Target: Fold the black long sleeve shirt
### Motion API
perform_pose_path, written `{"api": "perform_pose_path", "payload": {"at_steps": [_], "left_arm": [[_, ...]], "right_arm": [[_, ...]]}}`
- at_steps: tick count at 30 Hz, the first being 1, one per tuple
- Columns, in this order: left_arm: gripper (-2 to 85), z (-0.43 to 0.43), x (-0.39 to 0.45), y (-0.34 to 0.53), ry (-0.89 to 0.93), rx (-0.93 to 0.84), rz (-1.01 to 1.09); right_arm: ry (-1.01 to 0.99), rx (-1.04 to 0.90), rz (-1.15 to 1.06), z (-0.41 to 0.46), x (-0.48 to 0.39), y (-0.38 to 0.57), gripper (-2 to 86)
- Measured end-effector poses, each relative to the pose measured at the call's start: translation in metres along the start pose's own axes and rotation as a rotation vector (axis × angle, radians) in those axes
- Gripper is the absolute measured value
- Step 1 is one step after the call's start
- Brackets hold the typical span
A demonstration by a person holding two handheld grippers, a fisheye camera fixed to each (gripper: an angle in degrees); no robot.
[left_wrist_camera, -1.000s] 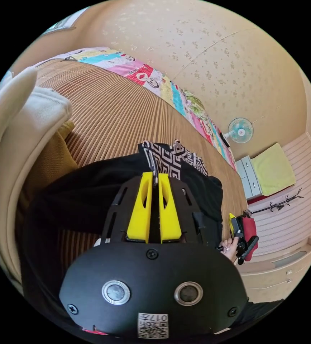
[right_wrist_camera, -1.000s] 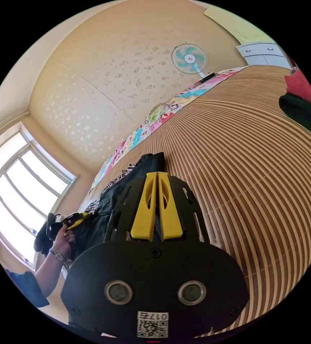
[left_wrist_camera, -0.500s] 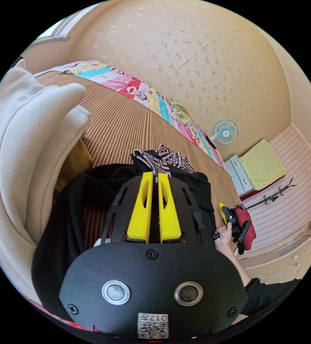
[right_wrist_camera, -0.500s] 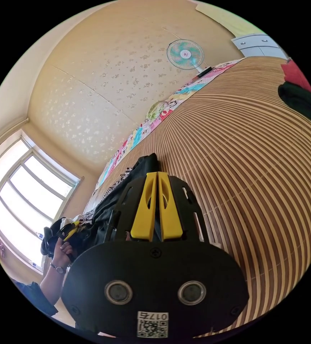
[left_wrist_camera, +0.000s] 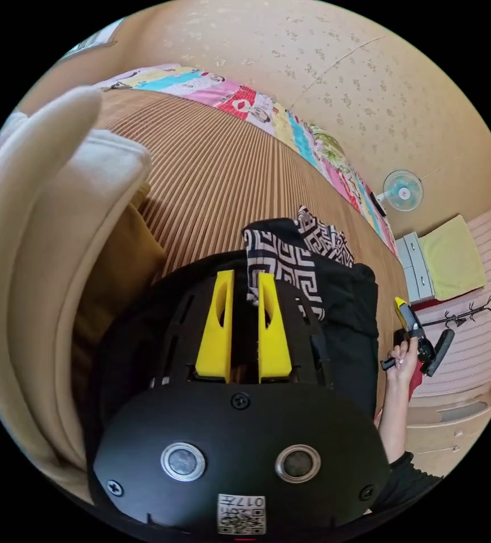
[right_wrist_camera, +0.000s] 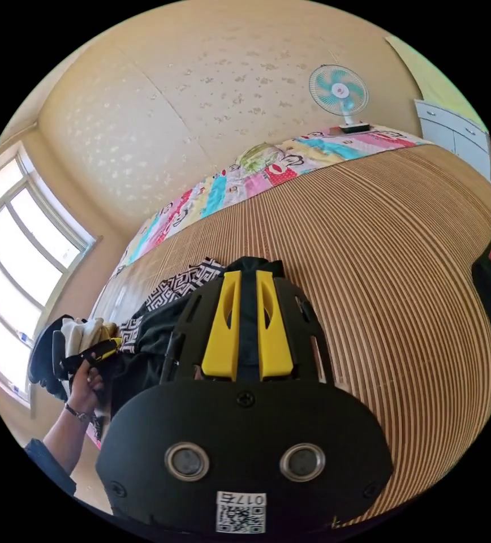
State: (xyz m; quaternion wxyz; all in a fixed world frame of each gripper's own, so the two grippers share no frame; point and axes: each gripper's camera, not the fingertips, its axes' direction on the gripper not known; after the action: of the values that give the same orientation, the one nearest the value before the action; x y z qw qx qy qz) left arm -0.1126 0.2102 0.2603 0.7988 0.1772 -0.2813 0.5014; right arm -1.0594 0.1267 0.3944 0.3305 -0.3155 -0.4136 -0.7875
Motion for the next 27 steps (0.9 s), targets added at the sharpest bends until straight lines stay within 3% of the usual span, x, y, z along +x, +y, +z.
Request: {"api": "perform_pose_path", "payload": {"at_steps": [4, 7, 11, 17, 21, 23, 25, 27], "left_arm": [[4.5, 0.017, 0.006, -0.024, -0.04, 0.056, 0.026], [4.5, 0.024, 0.013, -0.041, -0.05, 0.048, 0.061], [5.5, 0.016, 0.008, -0.038, 0.009, 0.07, 0.053], [8.0, -0.023, 0.005, 0.009, 0.162, 0.246, 0.057], [5.1, -0.013, 0.026, 0.003, 0.14, 0.173, 0.106], [2.3, -0.008, 0.033, -0.005, 0.108, 0.134, 0.089], [1.5, -0.014, 0.039, -0.008, 0.124, 0.136, 0.076], [2.9, -0.025, 0.047, -0.006, 0.136, 0.115, 0.085]], "right_arm": [[0.212, -0.297, -0.117, 0.108, -0.011, -0.003, 1.0], [0.227, -0.218, -0.045, 0.109, 0.004, -0.012, 0.7], [0.078, -0.225, 0.028, 0.116, 0.033, -0.024, 0.9], [-0.018, -0.209, 0.049, 0.111, 0.038, -0.024, 2.7], [0.131, -0.097, -0.107, 0.063, -0.004, -0.012, 4.8], [0.107, -0.06, -0.145, 0.045, -0.017, 0.0, 5.2], [0.088, -0.108, -0.153, 0.049, -0.019, 0.008, 5.6], [0.183, -0.315, -0.118, 0.085, -0.007, 0.016, 5.9]]}}
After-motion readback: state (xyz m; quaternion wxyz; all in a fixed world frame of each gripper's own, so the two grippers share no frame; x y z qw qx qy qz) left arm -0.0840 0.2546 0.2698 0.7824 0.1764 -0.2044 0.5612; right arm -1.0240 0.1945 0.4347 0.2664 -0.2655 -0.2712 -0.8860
